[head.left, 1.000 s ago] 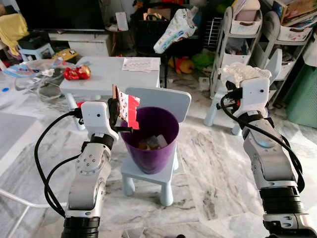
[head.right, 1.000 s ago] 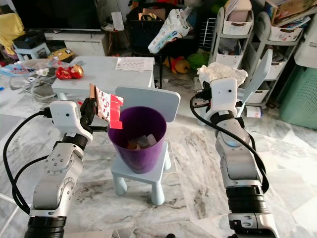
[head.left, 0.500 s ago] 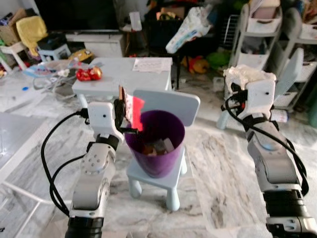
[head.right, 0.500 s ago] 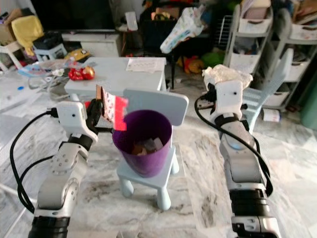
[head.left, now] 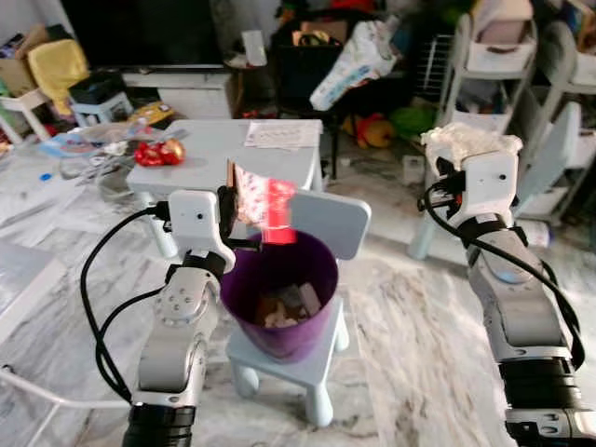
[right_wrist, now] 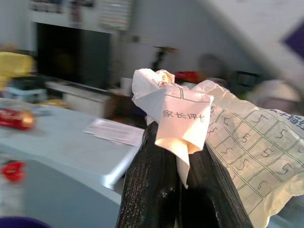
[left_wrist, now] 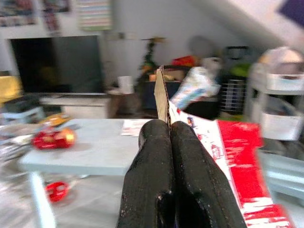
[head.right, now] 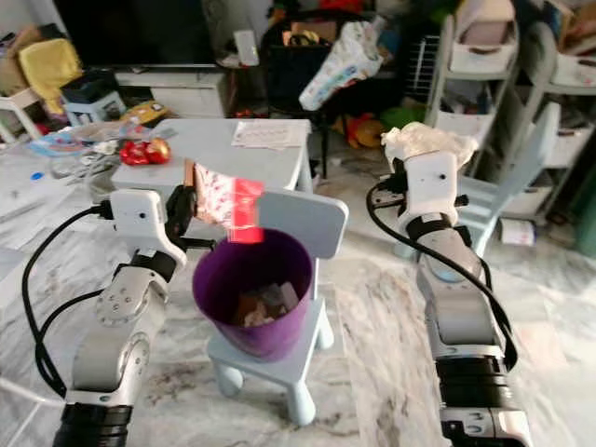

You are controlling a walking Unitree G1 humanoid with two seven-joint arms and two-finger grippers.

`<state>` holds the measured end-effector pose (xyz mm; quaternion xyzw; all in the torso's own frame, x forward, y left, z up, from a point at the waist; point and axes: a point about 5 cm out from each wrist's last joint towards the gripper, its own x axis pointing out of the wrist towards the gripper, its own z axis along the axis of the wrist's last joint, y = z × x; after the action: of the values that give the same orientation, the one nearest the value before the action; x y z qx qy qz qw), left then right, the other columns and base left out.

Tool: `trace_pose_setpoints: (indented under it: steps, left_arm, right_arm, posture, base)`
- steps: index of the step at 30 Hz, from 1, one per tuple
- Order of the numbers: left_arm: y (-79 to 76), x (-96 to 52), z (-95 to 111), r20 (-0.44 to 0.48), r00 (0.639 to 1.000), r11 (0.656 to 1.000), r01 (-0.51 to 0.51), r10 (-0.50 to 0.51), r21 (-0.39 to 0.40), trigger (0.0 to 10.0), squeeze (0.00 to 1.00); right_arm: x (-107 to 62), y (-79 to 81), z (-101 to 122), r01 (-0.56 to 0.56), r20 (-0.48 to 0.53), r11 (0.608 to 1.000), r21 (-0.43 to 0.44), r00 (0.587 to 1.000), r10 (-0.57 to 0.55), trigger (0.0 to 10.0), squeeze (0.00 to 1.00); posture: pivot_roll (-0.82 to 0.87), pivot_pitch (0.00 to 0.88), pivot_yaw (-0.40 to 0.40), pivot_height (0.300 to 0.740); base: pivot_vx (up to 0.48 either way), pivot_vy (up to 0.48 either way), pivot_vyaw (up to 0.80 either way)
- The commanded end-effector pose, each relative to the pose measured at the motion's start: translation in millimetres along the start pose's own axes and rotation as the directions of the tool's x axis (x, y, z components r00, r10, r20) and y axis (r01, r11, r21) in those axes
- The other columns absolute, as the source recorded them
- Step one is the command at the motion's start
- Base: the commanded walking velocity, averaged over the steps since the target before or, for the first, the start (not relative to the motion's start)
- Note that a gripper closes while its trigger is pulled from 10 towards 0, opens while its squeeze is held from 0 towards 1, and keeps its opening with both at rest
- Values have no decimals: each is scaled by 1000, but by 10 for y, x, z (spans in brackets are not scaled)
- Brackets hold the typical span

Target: Picking trash to rubbish bin

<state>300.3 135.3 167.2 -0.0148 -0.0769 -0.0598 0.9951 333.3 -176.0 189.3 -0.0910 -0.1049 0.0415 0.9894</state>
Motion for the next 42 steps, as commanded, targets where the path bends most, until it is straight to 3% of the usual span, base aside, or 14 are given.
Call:
trace_pose_setpoints:
  steps: [1,14,22,42]
  left_arm:
    - [111,-10,-11,-15,999,999,-42,42,24,10000,0]
    - [144,-36,-57,-36,998,997,-58,59,48,10000,0]
    - [167,-35,-63,-40,997,995,-69,72,66,10000,0]
    - [166,-38,-100,-66,995,995,-70,74,64,10000,0]
  right_arm:
    - [35,115,66,-38,28,999,9,999,38,10000,0]
    - [0,170,32,-70,21,997,20,997,69,10000,0]
    - [-4,180,38,-74,26,997,25,997,74,10000,0]
    - [-15,181,16,-71,16,997,44,997,70,10000,0]
  posture:
    - [17,27,35,740]
    - [19,35,41,740]
    - [20,37,41,740]
    - [18,40,43,740]
  base:
    - [0,0,0]
    - [0,0,0]
    - [0,0,747]
    - [377,0,0]
